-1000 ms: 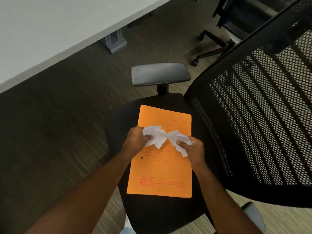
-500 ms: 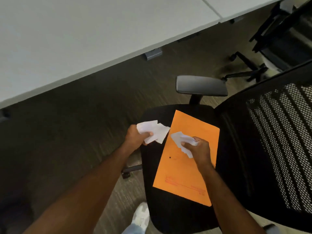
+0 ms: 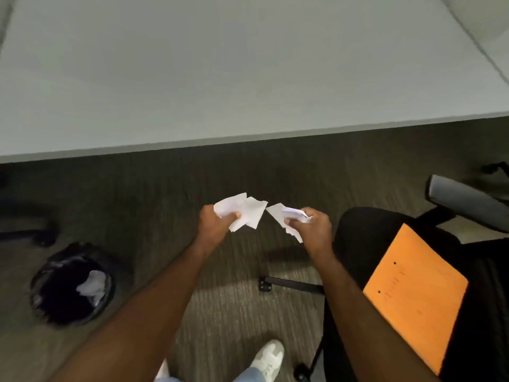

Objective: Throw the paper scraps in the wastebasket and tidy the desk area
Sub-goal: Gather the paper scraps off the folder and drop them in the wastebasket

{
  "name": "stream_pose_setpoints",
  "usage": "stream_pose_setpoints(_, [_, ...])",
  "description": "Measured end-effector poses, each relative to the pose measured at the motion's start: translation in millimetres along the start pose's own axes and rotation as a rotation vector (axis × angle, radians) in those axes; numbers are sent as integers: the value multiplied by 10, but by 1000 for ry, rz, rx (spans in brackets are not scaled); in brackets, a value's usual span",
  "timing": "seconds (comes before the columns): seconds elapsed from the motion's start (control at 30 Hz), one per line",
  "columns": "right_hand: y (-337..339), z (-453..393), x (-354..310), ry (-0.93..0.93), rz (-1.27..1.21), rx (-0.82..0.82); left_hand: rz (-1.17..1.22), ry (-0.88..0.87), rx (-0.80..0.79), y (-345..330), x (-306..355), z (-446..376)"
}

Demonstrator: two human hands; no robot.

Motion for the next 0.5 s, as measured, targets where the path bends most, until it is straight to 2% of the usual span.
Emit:
stream_pose_setpoints(0.2, [-1472,178,-688,59,39,-186,26,-7,186,1589,-417,-92])
stream_pose_setpoints(0.33, [-2676,495,-1019,61,69,-364,-25,130,394,2717,-1032,-79])
stream_pose_setpoints(0.5, [-4077,1046,-1134,-44,2,-550,-312,309,505,3777,-1851,-28])
Point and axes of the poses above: each hand's wrist, its own z-axis away from the middle knuckle, its own y-axis out of the back of the hand, x = y × z, the point moved 6 cm from there along -z, towards the middle knuckle, and after that the axes turned 9 degrees about y, right-handed, at the moved point
